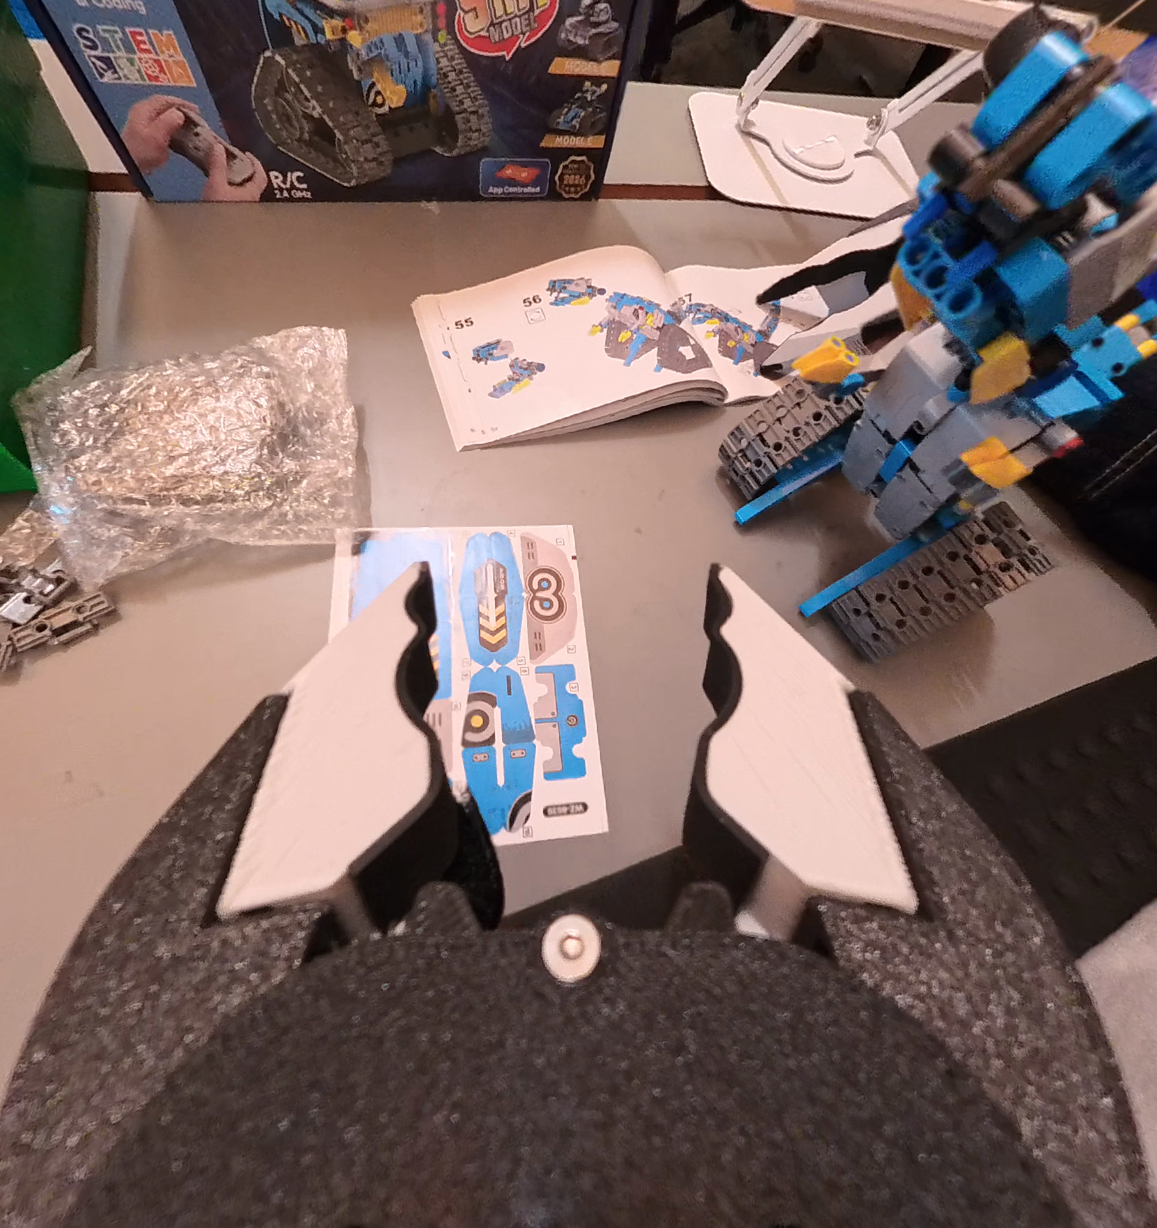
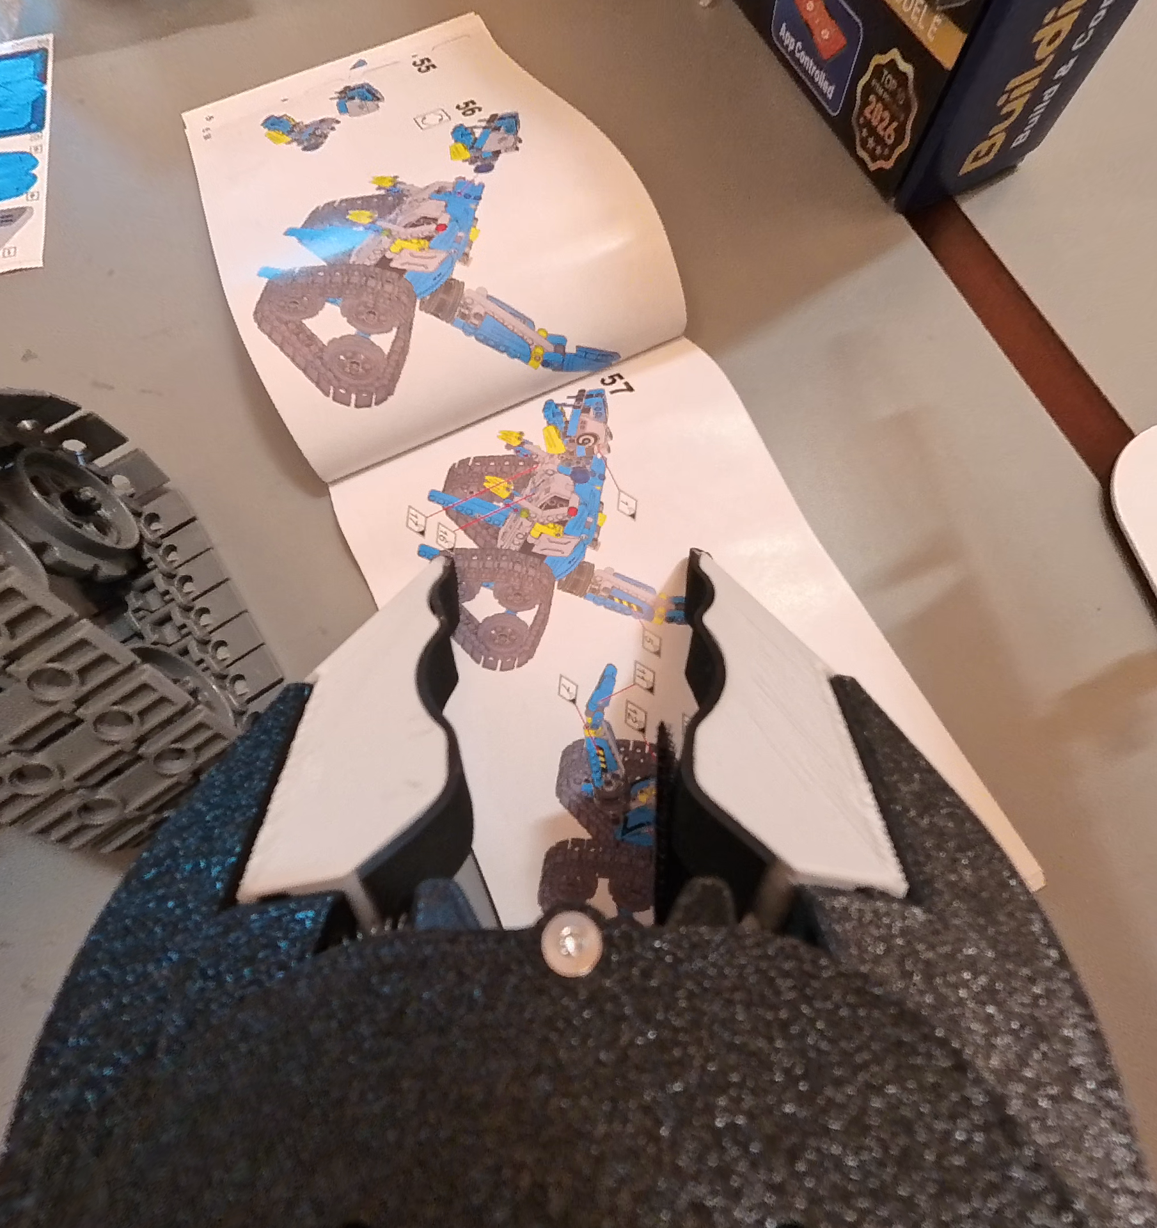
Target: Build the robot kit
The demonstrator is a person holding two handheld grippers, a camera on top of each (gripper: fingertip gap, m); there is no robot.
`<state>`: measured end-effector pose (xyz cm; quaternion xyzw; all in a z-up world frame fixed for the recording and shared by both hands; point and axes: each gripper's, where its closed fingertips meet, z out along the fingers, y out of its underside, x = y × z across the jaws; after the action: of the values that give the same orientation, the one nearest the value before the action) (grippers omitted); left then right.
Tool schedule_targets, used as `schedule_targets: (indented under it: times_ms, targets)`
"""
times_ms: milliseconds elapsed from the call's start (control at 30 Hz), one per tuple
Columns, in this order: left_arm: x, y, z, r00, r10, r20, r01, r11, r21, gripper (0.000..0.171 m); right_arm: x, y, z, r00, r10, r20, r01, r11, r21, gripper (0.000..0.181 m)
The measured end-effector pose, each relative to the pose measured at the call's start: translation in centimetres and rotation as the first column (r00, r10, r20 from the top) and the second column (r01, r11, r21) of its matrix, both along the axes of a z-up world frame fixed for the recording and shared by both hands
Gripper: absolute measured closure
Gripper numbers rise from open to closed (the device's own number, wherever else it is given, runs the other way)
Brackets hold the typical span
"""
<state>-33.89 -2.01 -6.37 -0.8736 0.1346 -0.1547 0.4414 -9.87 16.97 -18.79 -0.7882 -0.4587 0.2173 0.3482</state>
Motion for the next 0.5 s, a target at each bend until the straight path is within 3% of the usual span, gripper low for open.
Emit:
schedule_targets:
  times_ms: [333,500]
  targets:
    - [-0.7,-5.0,-0.6,0.998,0.033,-0.06,-0.035,0.999,-0.031,0.088,0.5,0.5,0.8,0.996,-0.038,-0.086,0.033,0.998,-0.05,0.118]
    - [-3.5,-6.0,-4.0,0.98,0.069,-0.187,-0.092,0.988,-0.121,0.084,1.6,1.2,5.4,0.985,-0.054,-0.162,0.063,0.997,0.049,0.12]
